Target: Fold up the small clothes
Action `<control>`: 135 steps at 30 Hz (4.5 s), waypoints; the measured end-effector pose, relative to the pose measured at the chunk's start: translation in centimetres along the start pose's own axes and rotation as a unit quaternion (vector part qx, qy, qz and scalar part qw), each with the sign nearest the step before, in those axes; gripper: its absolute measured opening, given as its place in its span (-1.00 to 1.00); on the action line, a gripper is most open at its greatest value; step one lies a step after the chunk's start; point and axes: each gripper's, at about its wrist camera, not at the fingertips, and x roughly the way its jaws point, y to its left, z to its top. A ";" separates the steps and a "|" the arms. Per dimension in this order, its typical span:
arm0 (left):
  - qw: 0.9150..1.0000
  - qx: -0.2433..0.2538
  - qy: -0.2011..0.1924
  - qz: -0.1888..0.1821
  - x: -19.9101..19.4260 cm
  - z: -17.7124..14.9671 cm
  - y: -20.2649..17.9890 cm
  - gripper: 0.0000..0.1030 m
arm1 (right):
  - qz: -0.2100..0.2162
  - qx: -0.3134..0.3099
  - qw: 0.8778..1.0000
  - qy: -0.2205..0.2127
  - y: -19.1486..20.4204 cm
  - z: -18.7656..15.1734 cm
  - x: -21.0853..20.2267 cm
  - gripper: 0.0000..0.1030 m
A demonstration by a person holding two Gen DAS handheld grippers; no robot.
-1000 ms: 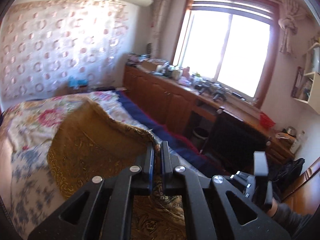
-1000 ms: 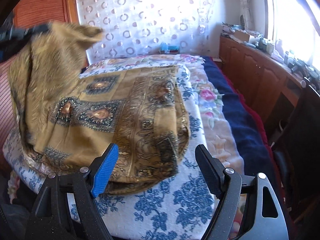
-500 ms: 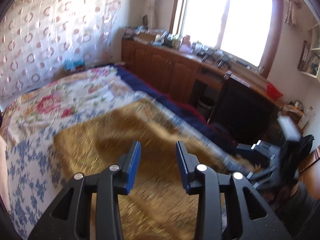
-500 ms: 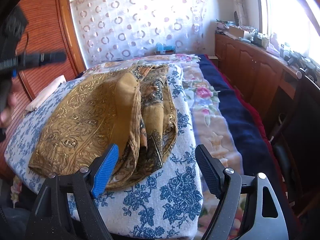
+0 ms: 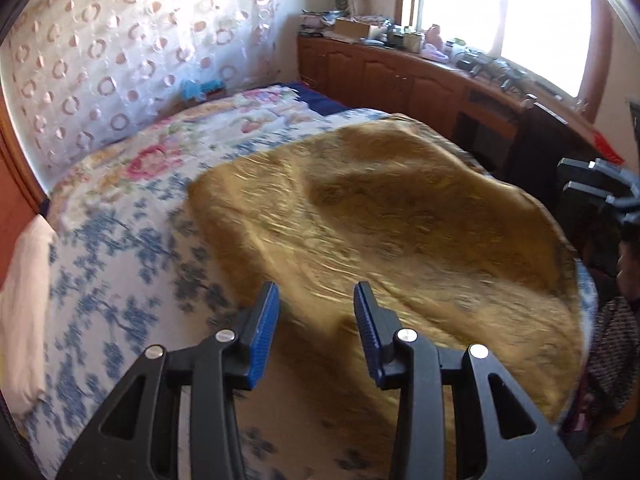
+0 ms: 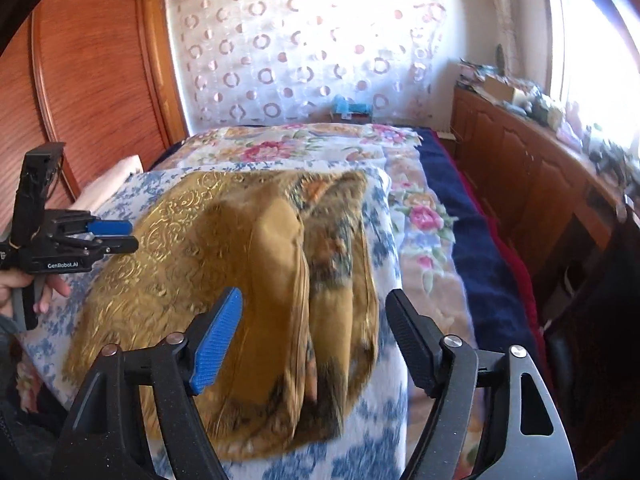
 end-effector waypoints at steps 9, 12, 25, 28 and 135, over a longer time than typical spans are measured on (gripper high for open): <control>1.000 -0.022 0.011 0.004 3.3 0.5 3.9 -0.27 | 0.018 -0.029 0.999 0.018 -0.4 6.1 6.2 0.09; 1.000 -0.017 0.011 0.008 4.0 0.6 4.1 -0.26 | 0.027 -0.032 0.999 0.032 -0.9 7.7 8.9 -0.02; 0.999 -0.034 0.008 -0.010 4.8 0.8 4.8 -0.19 | 0.091 -0.007 0.991 0.093 -2.8 9.6 17.9 -0.26; 0.999 -0.031 0.009 -0.006 4.8 0.8 4.9 -0.17 | 0.104 -0.002 0.990 0.097 -3.0 10.0 18.4 -0.46; 0.992 -0.053 -0.009 -0.115 -6.3 -11.1 -6.4 -0.92 | -0.011 0.060 0.997 0.041 -1.9 -7.8 1.1 0.07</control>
